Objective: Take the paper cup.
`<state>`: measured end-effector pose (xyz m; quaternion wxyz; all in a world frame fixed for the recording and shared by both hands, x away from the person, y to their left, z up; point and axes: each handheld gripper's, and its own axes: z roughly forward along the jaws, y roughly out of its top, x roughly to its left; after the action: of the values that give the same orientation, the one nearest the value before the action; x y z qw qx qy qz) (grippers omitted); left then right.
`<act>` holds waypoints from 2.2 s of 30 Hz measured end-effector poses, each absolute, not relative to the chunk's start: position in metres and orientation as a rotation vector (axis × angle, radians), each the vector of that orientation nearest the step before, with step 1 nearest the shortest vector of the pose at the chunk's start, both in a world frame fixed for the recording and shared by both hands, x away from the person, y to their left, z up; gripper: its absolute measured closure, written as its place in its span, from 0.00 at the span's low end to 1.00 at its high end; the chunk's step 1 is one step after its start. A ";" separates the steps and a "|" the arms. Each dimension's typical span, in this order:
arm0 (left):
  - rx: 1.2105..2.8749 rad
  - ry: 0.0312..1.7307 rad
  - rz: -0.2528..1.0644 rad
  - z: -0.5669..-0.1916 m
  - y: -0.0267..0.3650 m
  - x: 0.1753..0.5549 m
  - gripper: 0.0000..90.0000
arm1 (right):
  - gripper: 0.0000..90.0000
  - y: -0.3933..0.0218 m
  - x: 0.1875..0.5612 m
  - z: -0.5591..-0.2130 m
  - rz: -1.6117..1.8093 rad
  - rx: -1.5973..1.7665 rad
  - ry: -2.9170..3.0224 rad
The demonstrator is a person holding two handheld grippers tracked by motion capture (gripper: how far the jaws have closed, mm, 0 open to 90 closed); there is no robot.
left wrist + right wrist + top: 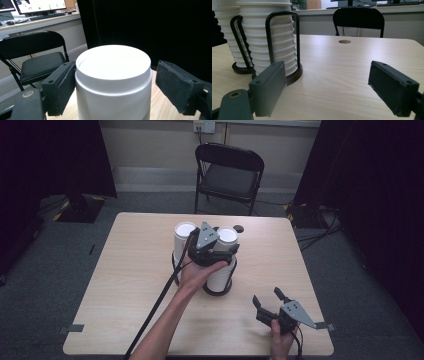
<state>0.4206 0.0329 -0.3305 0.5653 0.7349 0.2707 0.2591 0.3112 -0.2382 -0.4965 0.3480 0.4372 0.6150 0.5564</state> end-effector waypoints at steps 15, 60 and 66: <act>1.723 0.648 0.590 -0.329 0.037 0.422 0.27 | 0.16 -0.238 0.311 -0.496 1.445 1.137 1.595; 1.618 0.617 0.582 -0.313 0.047 0.416 0.28 | 0.16 -0.238 0.312 -0.497 1.447 1.138 1.595; 1.609 0.613 0.581 -0.311 0.048 0.414 0.28 | 0.16 -0.238 0.312 -0.496 1.447 1.139 1.596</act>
<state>0.4144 0.0482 -0.3109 0.6149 0.6983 0.2660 0.2520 0.3117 -0.2384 -0.4965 0.3452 0.4385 0.6146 0.5575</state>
